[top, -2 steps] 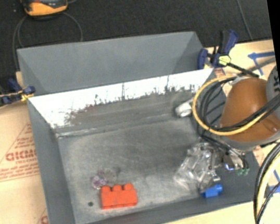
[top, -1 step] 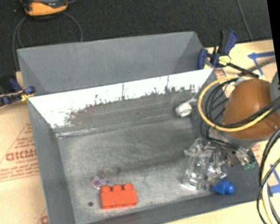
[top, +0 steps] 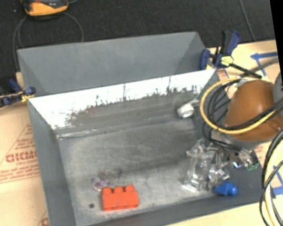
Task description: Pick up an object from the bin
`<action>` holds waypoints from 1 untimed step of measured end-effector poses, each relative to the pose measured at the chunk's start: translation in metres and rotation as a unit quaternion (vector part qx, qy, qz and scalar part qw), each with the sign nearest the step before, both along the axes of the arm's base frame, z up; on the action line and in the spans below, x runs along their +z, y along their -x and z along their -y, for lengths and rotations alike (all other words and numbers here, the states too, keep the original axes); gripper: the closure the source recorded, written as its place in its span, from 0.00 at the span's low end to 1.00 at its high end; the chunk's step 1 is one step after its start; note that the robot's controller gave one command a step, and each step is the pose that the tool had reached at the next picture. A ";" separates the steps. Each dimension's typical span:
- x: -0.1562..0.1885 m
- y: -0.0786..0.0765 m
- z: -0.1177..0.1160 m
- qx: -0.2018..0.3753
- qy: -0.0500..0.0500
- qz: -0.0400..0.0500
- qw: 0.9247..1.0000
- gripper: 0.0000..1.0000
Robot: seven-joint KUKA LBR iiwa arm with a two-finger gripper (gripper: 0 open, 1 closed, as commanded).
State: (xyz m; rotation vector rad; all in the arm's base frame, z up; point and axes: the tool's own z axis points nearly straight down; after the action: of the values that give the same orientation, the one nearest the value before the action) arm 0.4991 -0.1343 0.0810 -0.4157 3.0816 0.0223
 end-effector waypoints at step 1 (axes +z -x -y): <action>0.000 -0.001 0.000 0.001 -0.001 0.001 1.000 1.00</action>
Offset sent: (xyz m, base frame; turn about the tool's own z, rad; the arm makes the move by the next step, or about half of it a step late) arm 0.0000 0.0000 0.0000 0.0000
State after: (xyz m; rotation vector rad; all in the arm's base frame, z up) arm 0.5001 -0.1340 0.0812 -0.4192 3.0786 0.0236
